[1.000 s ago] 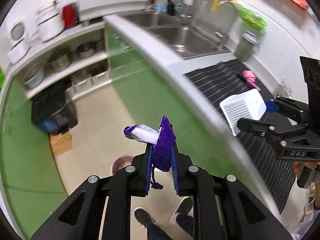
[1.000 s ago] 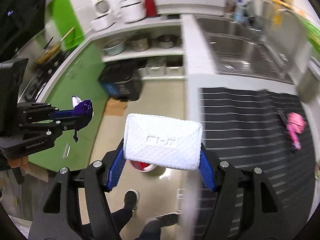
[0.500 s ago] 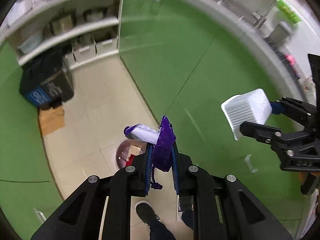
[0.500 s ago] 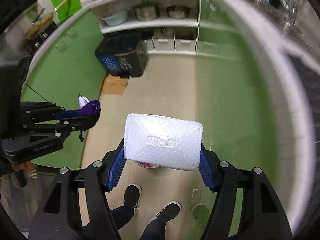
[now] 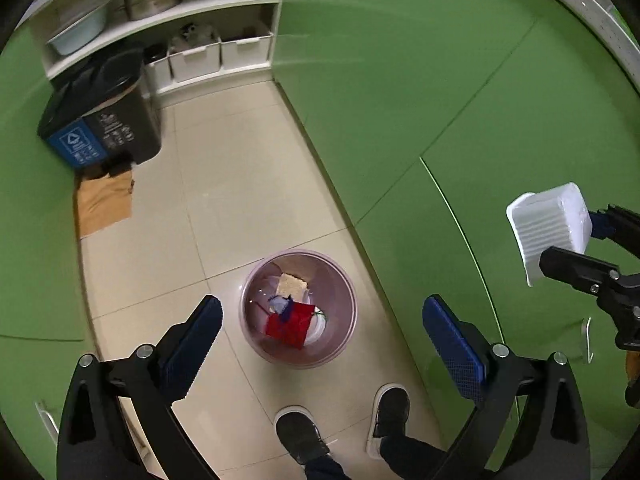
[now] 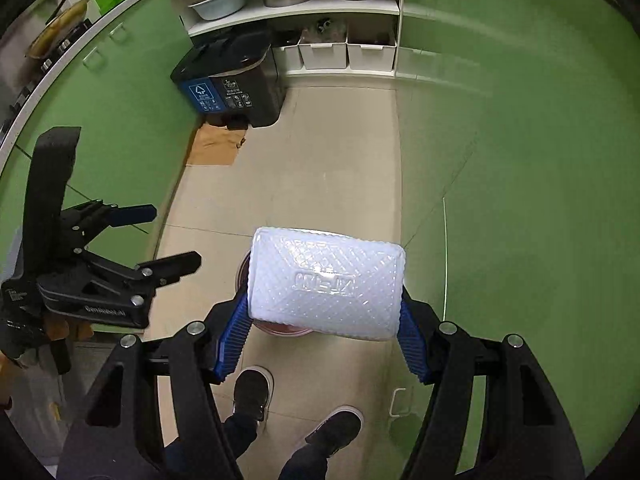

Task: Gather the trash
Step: 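Open the left tool over the pink bin while the right tool releases the foam block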

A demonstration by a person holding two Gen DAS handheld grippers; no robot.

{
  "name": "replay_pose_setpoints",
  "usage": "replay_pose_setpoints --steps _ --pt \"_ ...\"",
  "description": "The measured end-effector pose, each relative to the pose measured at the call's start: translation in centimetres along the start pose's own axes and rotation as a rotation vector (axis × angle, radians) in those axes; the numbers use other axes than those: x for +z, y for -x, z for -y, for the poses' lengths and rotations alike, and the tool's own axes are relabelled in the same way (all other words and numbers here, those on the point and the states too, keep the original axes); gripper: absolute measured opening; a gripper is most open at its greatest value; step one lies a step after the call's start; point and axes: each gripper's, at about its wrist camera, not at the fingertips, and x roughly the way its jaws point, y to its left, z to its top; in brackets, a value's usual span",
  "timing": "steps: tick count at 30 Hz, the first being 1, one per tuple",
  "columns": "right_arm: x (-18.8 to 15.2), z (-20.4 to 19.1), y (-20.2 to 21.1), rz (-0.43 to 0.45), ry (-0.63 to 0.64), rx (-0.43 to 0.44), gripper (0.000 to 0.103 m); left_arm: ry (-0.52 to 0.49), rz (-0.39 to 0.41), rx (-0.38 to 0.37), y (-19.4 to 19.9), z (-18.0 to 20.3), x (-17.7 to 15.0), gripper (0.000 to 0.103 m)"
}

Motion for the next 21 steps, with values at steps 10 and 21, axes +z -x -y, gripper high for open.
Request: replay_pose_setpoints --steps 10,21 --pt "0.3 -2.5 -3.1 -0.027 0.064 0.059 0.064 0.069 0.071 0.011 3.6 -2.7 -0.6 0.096" --pt "-0.1 -5.7 -10.2 -0.041 0.116 0.12 0.097 0.134 0.127 0.037 3.7 -6.7 -2.8 0.096"
